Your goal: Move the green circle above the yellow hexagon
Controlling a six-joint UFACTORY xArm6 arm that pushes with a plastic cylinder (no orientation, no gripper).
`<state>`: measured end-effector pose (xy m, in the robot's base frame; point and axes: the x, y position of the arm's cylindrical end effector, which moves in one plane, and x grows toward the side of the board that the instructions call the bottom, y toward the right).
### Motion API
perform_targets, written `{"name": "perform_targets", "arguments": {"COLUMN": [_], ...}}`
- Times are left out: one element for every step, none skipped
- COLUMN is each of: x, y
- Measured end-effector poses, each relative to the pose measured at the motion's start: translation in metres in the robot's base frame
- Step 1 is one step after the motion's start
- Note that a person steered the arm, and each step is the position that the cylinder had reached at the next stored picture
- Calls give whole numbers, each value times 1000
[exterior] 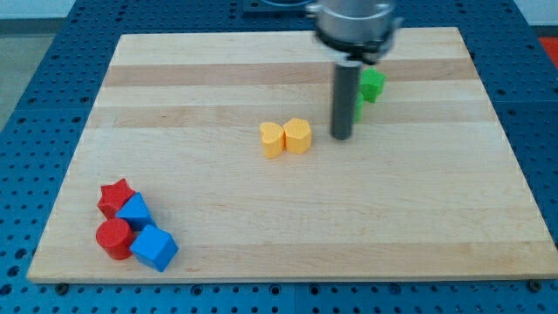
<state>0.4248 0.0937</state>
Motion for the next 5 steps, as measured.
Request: {"name": "perform_targets", "arguments": {"x": [5,-14,-25,-54,-54], "y": [19,74,67,43,28]}}
